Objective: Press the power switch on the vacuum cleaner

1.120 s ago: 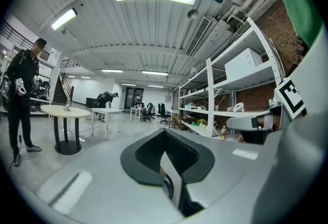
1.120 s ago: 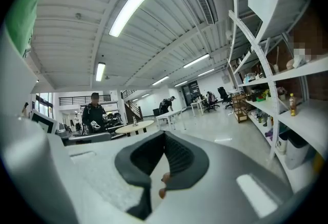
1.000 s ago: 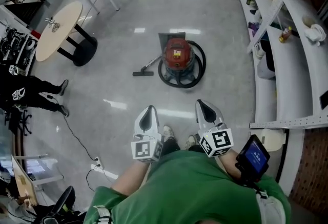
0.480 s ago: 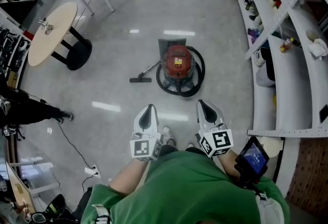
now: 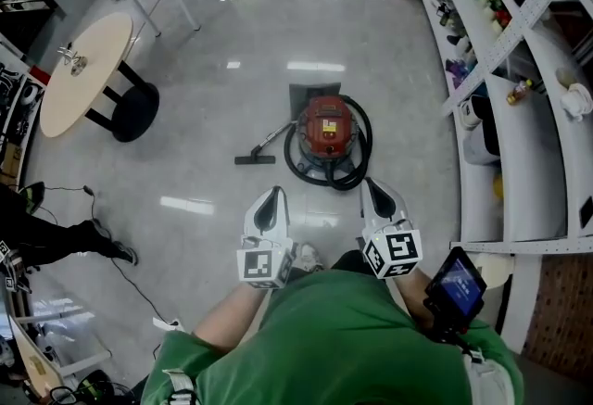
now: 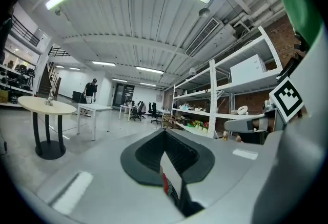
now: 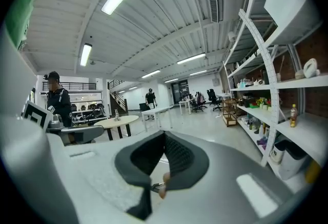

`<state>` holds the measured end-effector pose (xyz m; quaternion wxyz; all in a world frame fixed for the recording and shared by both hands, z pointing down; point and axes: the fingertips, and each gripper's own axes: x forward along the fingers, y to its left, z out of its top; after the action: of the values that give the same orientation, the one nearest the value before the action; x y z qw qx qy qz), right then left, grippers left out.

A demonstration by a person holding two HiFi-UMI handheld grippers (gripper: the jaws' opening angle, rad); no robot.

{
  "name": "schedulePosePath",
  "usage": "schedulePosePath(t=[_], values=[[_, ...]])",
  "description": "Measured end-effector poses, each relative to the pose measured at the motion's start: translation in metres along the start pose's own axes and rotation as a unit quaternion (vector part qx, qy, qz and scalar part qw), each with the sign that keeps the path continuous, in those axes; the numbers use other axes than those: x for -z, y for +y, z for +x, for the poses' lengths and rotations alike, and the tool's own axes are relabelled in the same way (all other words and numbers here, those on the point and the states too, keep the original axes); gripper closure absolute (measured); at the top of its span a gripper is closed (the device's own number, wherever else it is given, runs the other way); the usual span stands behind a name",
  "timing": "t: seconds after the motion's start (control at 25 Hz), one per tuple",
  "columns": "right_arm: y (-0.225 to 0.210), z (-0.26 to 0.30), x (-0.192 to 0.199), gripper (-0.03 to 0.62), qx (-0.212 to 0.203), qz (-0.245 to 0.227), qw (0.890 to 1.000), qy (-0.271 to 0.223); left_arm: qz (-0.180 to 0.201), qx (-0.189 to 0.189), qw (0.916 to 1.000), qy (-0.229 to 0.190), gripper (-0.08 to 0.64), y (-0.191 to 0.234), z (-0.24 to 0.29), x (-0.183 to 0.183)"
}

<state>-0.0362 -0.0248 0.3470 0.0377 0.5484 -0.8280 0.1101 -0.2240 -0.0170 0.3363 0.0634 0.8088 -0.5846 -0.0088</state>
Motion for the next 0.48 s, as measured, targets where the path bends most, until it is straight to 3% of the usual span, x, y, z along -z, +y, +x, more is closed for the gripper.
schedulePosePath(t=[0.48], values=[[-0.006, 0.059, 0.002, 0.592, 0.024, -0.002, 1.0, 0.013, 0.001, 0.02, 0.9996, 0.018, 0.552, 0.038, 0.041, 0.022]])
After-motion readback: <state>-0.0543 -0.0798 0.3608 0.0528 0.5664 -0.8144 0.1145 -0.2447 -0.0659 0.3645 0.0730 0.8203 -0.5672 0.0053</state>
